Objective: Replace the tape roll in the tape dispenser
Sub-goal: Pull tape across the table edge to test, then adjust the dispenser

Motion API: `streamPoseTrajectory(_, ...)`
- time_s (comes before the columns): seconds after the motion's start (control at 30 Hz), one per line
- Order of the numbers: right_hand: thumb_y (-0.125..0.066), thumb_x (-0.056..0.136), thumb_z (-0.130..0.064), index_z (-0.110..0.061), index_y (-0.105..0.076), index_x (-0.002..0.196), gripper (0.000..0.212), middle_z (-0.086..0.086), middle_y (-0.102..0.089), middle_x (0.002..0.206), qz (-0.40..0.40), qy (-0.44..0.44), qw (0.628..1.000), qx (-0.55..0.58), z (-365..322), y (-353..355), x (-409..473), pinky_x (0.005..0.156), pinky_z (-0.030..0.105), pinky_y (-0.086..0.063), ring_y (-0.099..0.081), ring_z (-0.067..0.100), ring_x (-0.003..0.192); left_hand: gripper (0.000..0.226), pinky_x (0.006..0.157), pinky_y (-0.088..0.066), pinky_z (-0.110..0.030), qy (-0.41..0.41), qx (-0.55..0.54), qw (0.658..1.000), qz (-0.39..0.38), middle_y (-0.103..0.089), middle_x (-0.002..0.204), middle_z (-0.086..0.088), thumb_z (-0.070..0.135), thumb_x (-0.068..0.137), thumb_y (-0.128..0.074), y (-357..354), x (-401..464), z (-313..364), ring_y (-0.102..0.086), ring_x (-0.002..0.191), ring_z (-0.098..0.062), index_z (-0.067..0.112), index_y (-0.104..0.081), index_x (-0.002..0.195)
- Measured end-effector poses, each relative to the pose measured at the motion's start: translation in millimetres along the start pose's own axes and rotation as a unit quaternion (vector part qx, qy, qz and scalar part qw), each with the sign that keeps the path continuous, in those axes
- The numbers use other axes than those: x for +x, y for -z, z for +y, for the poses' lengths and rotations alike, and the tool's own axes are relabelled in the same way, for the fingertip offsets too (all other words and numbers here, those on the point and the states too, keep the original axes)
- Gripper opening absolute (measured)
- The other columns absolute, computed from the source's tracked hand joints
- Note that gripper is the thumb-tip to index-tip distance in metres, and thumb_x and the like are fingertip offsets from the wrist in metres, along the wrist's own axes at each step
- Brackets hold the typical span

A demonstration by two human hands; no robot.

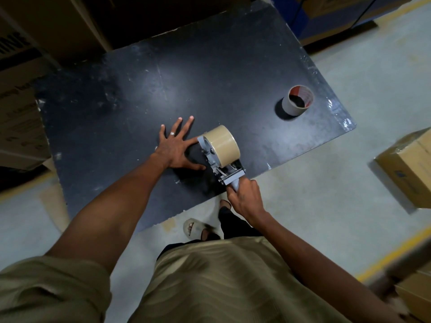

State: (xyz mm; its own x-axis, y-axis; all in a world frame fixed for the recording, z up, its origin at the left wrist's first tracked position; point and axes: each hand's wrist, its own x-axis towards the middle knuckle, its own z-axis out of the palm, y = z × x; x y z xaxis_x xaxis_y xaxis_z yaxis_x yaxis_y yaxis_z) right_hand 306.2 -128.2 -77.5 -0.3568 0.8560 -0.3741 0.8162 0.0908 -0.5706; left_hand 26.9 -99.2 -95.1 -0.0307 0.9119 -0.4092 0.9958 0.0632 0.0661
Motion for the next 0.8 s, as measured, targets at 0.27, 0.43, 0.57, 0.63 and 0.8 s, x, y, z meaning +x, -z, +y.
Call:
streamPoseTrajectory(0.27, -0.06, 0.093, -0.027, -0.005, -0.06, 0.092, 0.022, 0.016, -0.067, 0.089, -0.004, -0.003, 1.0, 0.025, 17.6, -3.3, -17.0, 0.064, 0.029, -0.033, -0.061, 0.035, 0.079, 0.113, 0.109, -0.001, -0.079, -0.013, -0.013, 1.0, -0.004, 0.036, 0.16, 0.003, 0.102, 0.052, -0.043, 4.4, -4.2, 3.1, 0.021, 0.151, -0.038, 0.067, 0.015, 0.142)
streamPoseTrajectory(0.43, -0.062, 0.095, -0.024, -0.02, -0.054, 0.074, 0.023, 0.0, -0.063, 0.073, -0.05, -0.007, 0.991, 0.127, 16.4, 5.4, -18.0, 0.057, 0.027, -0.041, -0.059, 0.018, 0.066, 0.116, 0.108, 0.005, -0.079, -0.007, -0.024, 1.0, -0.006, 0.039, 0.159, -0.005, 0.096, 0.057, -0.051, -1.1, -11.0, 13.7, 0.021, 0.148, -0.046, 0.061, 0.015, 0.146)
streamPoseTrajectory(0.57, -0.066, 0.092, -0.028, -0.017, -0.066, 0.079, 0.017, 0.003, -0.072, 0.073, -0.092, -0.023, 0.978, 0.187, 11.8, 11.6, -9.6, 0.058, 0.03, -0.056, -0.07, 0.018, 0.069, 0.105, 0.112, 0.005, -0.075, -0.009, -0.015, 0.999, 0.028, 0.032, 0.162, -0.008, 0.095, 0.058, -0.037, -22.2, -33.1, 33.9, 0.02, 0.15, -0.043, 0.051, -0.02, 0.151)
streamPoseTrajectory(0.63, -0.066, 0.088, -0.016, -0.008, -0.069, 0.076, 0.015, 0.008, -0.073, 0.068, -0.109, -0.038, 0.969, 0.22, 10.3, 6.9, -7.1, 0.062, 0.041, -0.063, -0.071, 0.018, 0.063, 0.103, 0.113, 0.008, -0.073, -0.007, -0.017, 0.999, 0.049, 0.026, 0.164, -0.009, 0.096, 0.058, -0.029, -32.4, -41.4, 42.6, 0.02, 0.15, -0.041, 0.049, -0.029, 0.15)
streamPoseTrajectory(0.8, -0.067, 0.081, -0.024, -0.022, -0.066, 0.075, 0.006, -0.006, -0.065, 0.066, -0.083, -0.049, 0.956, 0.277, 14.7, -6.0, -8.1, 0.055, 0.029, -0.043, -0.054, 0.011, 0.058, 0.101, 0.113, 0.013, -0.071, 0.009, -0.03, 0.998, 0.049, 0.03, 0.163, -0.008, 0.097, 0.06, -0.034, -39.1, -43.7, 45.2, 0.025, 0.15, -0.038, 0.051, -0.028, 0.149)
